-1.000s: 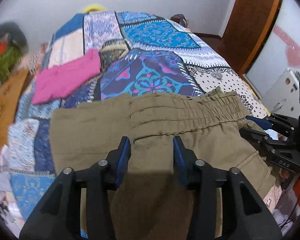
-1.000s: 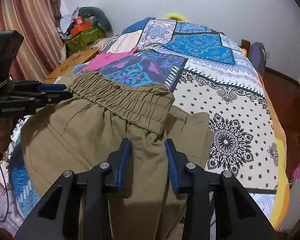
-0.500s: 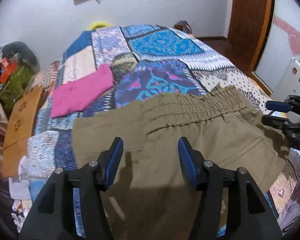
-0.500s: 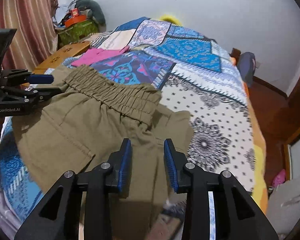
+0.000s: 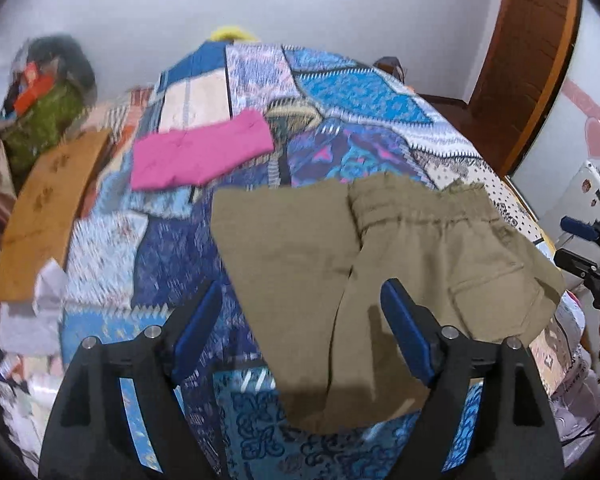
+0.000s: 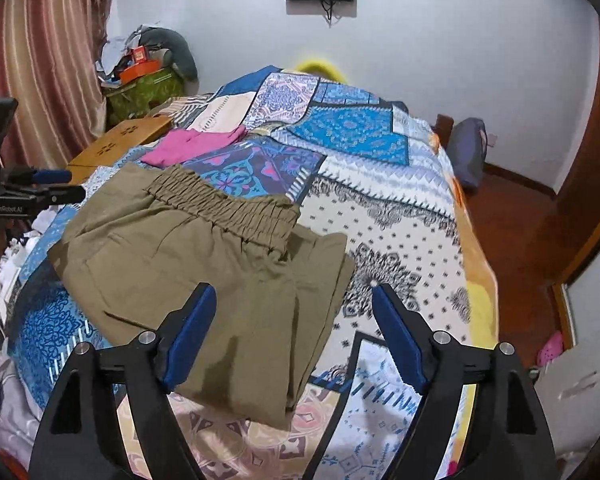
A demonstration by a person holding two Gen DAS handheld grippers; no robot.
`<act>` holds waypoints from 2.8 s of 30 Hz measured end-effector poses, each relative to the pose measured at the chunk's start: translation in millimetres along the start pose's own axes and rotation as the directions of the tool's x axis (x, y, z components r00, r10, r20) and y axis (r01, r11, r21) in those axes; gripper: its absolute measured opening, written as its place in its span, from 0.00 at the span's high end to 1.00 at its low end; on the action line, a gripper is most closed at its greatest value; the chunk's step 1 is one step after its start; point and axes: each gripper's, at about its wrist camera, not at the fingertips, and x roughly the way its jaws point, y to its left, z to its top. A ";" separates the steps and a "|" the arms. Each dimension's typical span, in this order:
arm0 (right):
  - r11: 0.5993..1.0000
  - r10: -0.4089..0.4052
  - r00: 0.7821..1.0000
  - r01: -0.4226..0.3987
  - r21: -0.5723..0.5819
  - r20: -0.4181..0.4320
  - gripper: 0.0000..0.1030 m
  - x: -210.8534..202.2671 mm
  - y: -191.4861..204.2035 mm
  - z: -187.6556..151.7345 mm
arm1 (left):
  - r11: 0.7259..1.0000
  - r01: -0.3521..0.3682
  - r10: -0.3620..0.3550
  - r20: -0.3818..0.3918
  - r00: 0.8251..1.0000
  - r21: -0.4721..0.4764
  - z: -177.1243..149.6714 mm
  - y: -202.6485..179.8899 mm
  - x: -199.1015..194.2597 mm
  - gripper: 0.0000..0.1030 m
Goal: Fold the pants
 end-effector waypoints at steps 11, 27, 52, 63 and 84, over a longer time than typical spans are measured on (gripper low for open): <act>0.952 0.222 0.964 -0.183 0.244 -0.144 0.24 52.6 -31.2 -21.4 | 0.972 0.159 -0.177 -0.093 0.980 -0.175 -16.0 24.6 41.0 0.20; 0.889 0.355 0.929 -0.301 0.346 -0.102 0.30 87.5 -46.1 -7.7 | 0.932 0.299 -0.321 -0.082 0.944 -0.204 18.2 13.0 64.9 0.18; 0.929 0.306 0.952 -0.290 0.231 -0.034 0.90 57.6 -37.4 18.1 | 0.997 0.073 -0.074 -0.021 0.997 -0.039 35.5 -11.3 31.9 0.98; 0.948 0.281 0.960 -0.277 0.158 -0.002 0.90 41.2 -28.2 39.4 | 0.997 0.073 -0.072 0.042 0.997 -0.028 47.4 -11.1 2.1 0.98; 0.964 0.267 0.959 -0.267 -0.010 0.094 0.90 64.7 12.1 143.4 | 0.998 -0.033 0.040 0.156 0.987 -0.052 132.5 57.6 -15.7 0.98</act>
